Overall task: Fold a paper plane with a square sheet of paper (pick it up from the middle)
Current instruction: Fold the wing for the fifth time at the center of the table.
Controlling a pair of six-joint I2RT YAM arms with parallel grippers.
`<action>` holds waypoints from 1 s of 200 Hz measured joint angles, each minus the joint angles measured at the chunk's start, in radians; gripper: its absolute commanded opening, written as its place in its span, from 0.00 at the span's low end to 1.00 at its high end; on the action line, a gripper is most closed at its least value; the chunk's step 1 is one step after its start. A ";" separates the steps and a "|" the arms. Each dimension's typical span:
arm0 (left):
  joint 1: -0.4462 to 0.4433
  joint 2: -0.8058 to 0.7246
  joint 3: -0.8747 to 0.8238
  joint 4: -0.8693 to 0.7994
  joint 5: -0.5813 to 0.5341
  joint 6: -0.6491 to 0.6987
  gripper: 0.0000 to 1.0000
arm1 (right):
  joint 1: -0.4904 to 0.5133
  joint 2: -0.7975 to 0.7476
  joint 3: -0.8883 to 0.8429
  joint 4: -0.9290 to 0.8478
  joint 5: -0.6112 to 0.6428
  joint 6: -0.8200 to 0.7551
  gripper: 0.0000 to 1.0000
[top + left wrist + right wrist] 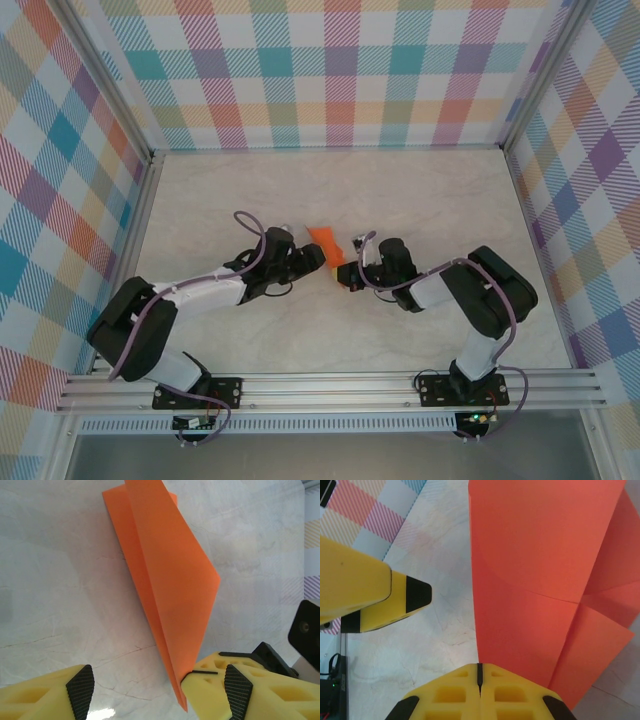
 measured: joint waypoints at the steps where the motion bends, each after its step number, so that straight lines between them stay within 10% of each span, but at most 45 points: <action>1: 0.000 0.001 0.000 0.001 0.000 0.001 0.70 | -0.001 0.000 0.000 0.000 0.000 0.002 0.00; 200: 0.000 0.354 0.207 0.137 0.061 0.132 0.46 | -0.117 0.058 -0.004 0.000 -0.072 0.275 0.00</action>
